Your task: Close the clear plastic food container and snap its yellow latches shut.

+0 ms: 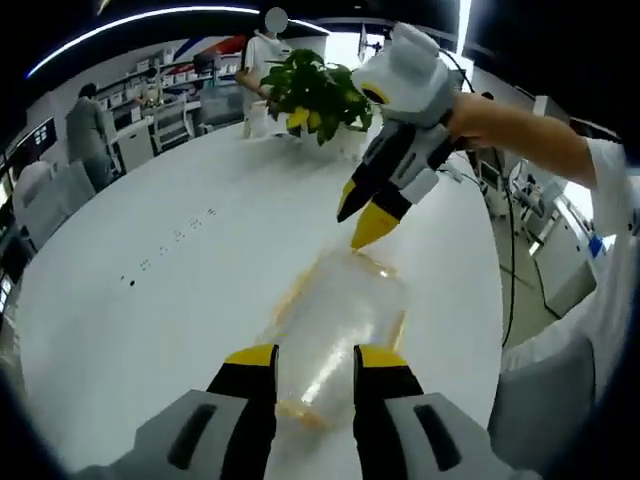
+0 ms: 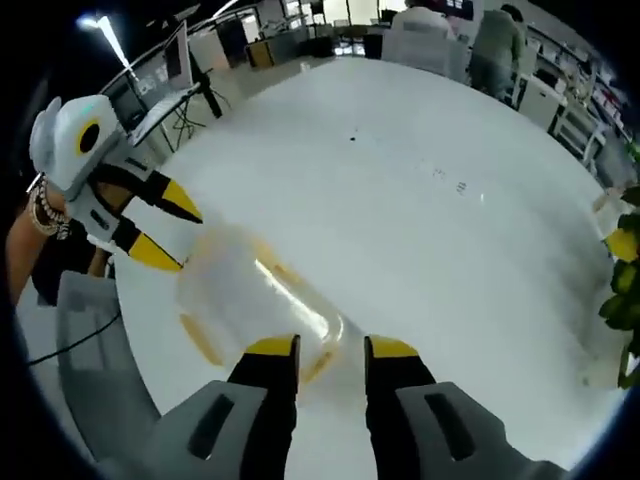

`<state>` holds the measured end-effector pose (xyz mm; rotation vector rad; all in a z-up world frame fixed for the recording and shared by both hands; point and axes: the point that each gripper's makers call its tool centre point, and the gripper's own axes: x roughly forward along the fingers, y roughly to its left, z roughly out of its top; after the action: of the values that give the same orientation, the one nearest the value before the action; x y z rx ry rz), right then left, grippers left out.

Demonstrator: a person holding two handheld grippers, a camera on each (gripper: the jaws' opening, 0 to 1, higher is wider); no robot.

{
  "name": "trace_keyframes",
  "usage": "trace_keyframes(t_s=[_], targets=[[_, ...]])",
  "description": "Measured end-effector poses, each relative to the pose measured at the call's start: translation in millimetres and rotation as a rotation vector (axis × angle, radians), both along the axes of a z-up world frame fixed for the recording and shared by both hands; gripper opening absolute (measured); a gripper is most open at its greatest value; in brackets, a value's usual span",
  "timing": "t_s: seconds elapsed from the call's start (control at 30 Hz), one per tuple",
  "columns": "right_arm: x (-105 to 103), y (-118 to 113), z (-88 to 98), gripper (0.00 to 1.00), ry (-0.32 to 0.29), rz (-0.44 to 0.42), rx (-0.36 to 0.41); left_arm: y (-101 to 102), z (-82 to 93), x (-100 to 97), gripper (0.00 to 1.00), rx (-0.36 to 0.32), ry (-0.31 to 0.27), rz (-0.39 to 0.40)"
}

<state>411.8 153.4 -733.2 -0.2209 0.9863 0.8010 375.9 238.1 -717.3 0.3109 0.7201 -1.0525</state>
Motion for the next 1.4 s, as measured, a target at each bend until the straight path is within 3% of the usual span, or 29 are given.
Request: trace_keyframes(t_s=[0.1,0.23,0.4,0.53,0.63,0.77,0.9,0.97,1.07,1.17,1.4], targets=[[-2,21,0.9,0.20,-0.007,0.057,0.025,-10,-7.6,-6.2,0.21,0.011,0.003,-0.033],[-4,40,-6.4,0.06,0.008,0.097,0.009,-26,-18.6,-17.8,0.16,0.000,0.033,-0.075],[-1,62,-14.9,0.00,0.057,0.123,0.040,-33,-26.4,-18.3,0.14,0.000,0.033,-0.099],[5,66,-22.7,0.00,0.058,0.135,0.026,-38,-25.0,-16.0,0.08,-0.040,0.039,-0.085],[8,70,-27.3,0.00,0.072,0.136,0.032,-39,-27.2,-12.2,0.00,-0.051,0.003,-0.093],[6,74,-33.2,0.00,0.096,0.146,0.029,-39,-29.7,-10.2,0.00,-0.060,-0.002,-0.085],[9,79,-32.4,0.00,0.082,0.149,0.031,-39,-33.8,-13.1,0.00,-0.062,0.018,-0.081],[11,79,-31.7,0.00,0.061,0.144,0.029,-39,-37.2,-15.7,0.00,-0.052,0.017,-0.085],[13,80,-30.3,0.00,0.051,0.128,0.041,-41,-38.6,-24.2,0.00,-0.072,0.064,-0.075],[18,80,-26.6,0.00,0.042,0.103,0.061,-40,-40.5,-31.6,0.00,-0.060,0.054,-0.089],[40,73,-27.2,0.00,0.014,0.032,0.069,-42,-44.8,-53.1,0.00,-0.079,0.094,-0.110]])
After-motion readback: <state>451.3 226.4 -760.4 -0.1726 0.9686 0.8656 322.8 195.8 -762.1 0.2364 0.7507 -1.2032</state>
